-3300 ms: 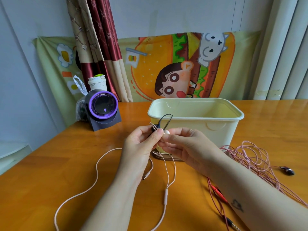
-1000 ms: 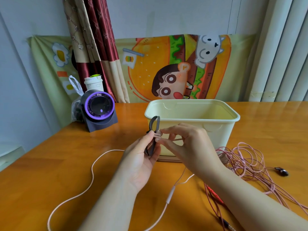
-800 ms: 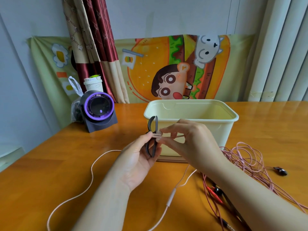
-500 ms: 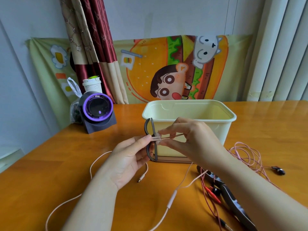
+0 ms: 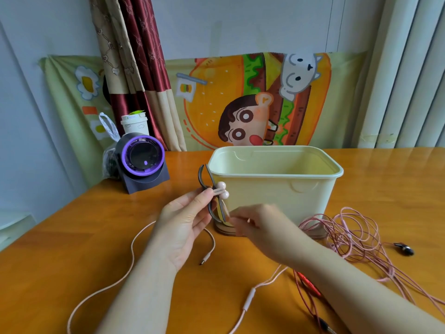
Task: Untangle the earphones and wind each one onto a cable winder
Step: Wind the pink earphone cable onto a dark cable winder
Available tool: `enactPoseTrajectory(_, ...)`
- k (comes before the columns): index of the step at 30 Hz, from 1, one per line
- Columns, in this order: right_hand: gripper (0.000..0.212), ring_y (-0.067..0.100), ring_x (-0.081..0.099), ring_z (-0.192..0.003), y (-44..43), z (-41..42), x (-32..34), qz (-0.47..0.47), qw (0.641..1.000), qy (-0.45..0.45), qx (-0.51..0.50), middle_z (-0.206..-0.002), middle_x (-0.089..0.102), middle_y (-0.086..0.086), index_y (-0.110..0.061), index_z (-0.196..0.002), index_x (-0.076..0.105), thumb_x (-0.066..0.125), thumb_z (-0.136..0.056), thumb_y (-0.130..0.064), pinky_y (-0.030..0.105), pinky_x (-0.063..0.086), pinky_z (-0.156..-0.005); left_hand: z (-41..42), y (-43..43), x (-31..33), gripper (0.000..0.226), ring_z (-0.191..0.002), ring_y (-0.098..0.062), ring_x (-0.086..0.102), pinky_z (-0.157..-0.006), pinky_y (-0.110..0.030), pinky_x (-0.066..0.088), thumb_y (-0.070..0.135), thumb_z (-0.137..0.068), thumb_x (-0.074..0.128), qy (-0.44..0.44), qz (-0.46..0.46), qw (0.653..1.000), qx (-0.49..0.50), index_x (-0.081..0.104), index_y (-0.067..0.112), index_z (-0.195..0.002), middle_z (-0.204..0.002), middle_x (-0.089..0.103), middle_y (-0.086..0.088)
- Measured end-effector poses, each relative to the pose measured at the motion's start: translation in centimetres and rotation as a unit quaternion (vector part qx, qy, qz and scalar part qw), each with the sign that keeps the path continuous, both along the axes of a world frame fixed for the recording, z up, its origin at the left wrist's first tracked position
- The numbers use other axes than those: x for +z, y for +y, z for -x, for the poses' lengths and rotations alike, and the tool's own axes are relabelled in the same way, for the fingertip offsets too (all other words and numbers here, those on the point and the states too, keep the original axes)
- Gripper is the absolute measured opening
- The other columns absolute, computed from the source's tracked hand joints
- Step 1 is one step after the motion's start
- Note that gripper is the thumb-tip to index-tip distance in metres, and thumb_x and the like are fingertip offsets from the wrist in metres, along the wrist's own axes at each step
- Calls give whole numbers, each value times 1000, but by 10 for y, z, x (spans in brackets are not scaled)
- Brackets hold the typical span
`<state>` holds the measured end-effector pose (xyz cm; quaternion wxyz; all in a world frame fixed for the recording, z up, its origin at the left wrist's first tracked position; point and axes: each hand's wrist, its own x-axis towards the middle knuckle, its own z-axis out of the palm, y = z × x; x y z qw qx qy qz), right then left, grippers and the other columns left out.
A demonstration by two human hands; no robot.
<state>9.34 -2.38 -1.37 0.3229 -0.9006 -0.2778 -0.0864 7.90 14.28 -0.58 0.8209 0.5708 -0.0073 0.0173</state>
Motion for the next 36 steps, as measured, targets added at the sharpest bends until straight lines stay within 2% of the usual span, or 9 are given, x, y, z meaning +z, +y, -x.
enactPoseTrajectory(7,28,17,62,-68,6,14,12,118,991,21,53,-73,66,3,-13,-107,67,42,-100,-24,38,52,-73,-3,0,-5,11,-109,-15,63,-82,-26,44,27,-82,70,4,-59,995,81,80,25,-88,-100,76,4)
enactPoseTrajectory(11,28,9,61,-61,-5,27,44,117,990,27,73,-64,64,-1,-15,-100,69,45,-99,-29,21,49,-63,-4,3,-8,16,-105,-11,65,-85,-26,45,29,-88,67,-23,-147,983,105,76,24,-99,-98,76,8)
enactPoseTrajectory(18,24,6,68,-63,-31,38,86,-79,995,54,29,-69,72,1,-19,-88,70,54,-88,-36,21,56,-66,1,-8,-3,12,-84,4,67,-70,-7,48,18,-85,70,-85,-255,962,44,71,26,-95,-88,75,12)
enactPoseTrajectory(21,23,8,67,-55,-35,31,85,-172,983,56,-31,-55,65,-2,-11,-87,69,56,-91,-30,34,59,-72,2,-8,-4,16,-90,-2,69,-77,-12,50,13,-85,71,-89,-279,956,-6,71,20,-100,-92,76,10)
enactPoseTrajectory(25,24,1,56,-48,-40,20,80,-195,976,-13,-97,-58,52,-3,-17,-82,68,55,-92,-34,13,47,-52,9,-14,-1,20,-92,-12,72,-80,-16,51,3,-86,66,-113,-270,948,-125,65,3,-107,-94,77,-2)
enactPoseTrajectory(27,23,2,56,-49,-42,15,77,-221,969,-14,-107,-60,51,-1,-16,-81,68,55,-92,-32,12,49,-55,13,-17,2,23,-92,-15,73,-80,-16,51,1,-85,65,-132,-255,945,-158,63,-3,-107,-94,77,-5)
enactPoseTrajectory(31,21,11,59,-54,-41,5,68,-380,910,154,-55,-56,50,2,-6,-88,62,52,-94,-23,27,58,-64,15,-15,6,30,-94,-16,71,-82,-20,52,8,-80,70,-150,-224,947,-176,64,-3,-107,-97,76,-9)
enactPoseTrajectory(34,18,10,45,-42,-41,-1,59,-491,820,294,14,-52,34,-2,-7,-85,58,49,-95,-19,24,52,-53,16,-11,7,30,-91,-23,71,-83,-25,53,17,-74,80,-164,-131,953,-219,70,5,-99,-96,75,-11)
enactPoseTrajectory(36,16,7,30,-40,-41,-4,51,-483,807,339,30,-54,27,-3,-9,-82,59,53,-90,-21,19,43,-44,15,-8,8,27,-88,-19,70,-83,-24,53,25,-70,84,-175,-23,948,-263,76,15,-93,-92,74,-5)
